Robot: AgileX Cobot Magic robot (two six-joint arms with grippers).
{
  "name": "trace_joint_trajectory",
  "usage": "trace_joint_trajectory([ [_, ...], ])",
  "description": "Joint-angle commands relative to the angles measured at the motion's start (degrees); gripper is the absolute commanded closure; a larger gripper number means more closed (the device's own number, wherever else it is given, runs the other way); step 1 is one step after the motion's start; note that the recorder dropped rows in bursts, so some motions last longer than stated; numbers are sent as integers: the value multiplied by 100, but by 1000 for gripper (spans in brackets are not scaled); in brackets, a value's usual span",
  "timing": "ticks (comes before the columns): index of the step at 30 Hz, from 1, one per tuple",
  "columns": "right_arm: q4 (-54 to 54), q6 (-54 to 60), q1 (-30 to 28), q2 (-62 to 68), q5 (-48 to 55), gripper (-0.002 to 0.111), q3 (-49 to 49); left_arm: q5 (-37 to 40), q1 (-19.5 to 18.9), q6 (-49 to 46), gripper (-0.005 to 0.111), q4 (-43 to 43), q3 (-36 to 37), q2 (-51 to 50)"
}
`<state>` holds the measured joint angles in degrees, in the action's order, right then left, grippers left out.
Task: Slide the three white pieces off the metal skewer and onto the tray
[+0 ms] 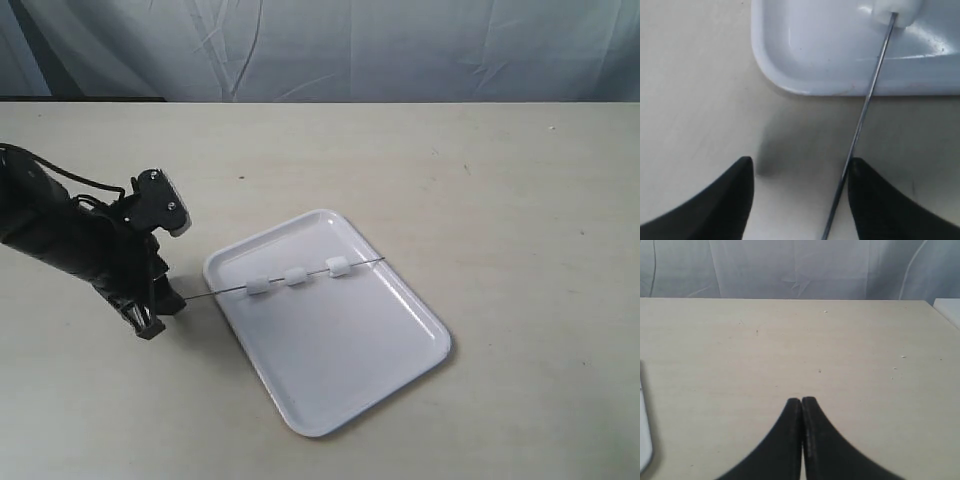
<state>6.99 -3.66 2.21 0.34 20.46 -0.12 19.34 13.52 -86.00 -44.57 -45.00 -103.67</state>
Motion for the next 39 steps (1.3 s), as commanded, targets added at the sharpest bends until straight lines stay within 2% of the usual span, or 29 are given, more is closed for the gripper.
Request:
trace_joint_trajectory([
  [1,71,21,19,-34,-46,109,12,286,30,32,52,21,-286,-224],
  [6,71,21,19,-34,-46,109,12,322,30,32,55,68,-345,-234],
  [11,71,21,19,-34,-46,109,12,558,30,32,83,216,-345,-570],
  [17,71,21,19,-34,-46,109,12,863,30,32,92,269,-345,-633],
  [19,71,21,19,-34,-46,109,12,1139,30,32,107,281,-345,-633],
  [23,71,21,19,-34,-46,109,12,1657,30,272,107,281,-355,-633],
  [28,71,10,19,-34,-46,109,12,1767,30,536,107,267,-403,-620],
  [32,529,21,19,-34,-108,109,12,2099,30,691,107,171,-416,-138],
  [34,1038,21,19,-34,-729,109,12,2396,30,1076,107,382,-416,136],
  [38,1032,0,19,-34,-2897,109,12,2764,30,2207,107,1257,-401,518],
  [39,1032,0,19,-34,-3227,109,12,2811,30,2235,107,1269,-375,573],
])
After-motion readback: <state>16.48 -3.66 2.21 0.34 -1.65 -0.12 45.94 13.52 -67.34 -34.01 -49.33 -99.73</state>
